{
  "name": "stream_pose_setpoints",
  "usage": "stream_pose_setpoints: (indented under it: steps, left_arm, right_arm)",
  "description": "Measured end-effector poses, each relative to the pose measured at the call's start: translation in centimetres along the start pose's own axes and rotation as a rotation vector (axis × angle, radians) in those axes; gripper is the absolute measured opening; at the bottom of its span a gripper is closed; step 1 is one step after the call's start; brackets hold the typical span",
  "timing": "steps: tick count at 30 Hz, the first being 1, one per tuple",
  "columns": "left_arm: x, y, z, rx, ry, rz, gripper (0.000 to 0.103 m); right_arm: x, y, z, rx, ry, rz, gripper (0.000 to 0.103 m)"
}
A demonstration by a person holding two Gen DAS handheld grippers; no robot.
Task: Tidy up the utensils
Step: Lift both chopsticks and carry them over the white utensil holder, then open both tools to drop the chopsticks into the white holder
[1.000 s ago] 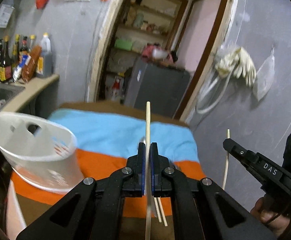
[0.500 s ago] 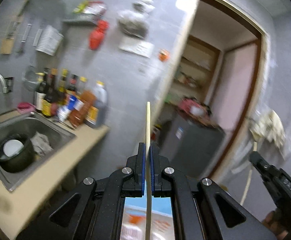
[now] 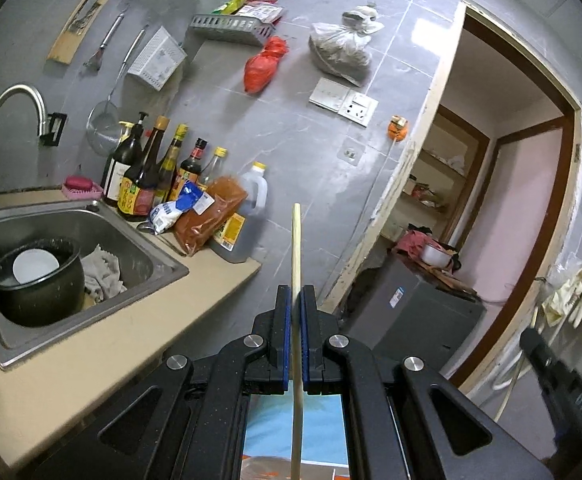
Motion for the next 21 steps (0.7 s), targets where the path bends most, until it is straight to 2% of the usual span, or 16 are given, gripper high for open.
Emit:
stream_pose_setpoints:
  steps: [7,14,21]
  left_arm:
    - [-0.3,1.8,-0.5,0.033,-0.018,-0.014,0.002]
    - [-0.7,3.6,-1.1,0.083,-0.032,0.003,0.002]
    - [-1.0,4.8,-1.7,0.128,0.003,0.088,0.005]
  right_arm:
    - [-0.1,2.8,-0.3,-0.014,0.01,0.038,0.003]
    - [-0.6,3.3,-0.4,-0.007,0.012,0.034,0.004]
    - [-1.1,3.6,-0.1,-0.01,-0.003,0.058,0.004]
Point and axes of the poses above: each gripper's, at about its wrist camera, not at the fingertips, and x roughly the way its jaws point, z to its left, y to its underside, the point moved 8 cm from there along x, roughly the way its jaws point, and after that the axes turned 4 degrees about -x, right-handed, at the moved point
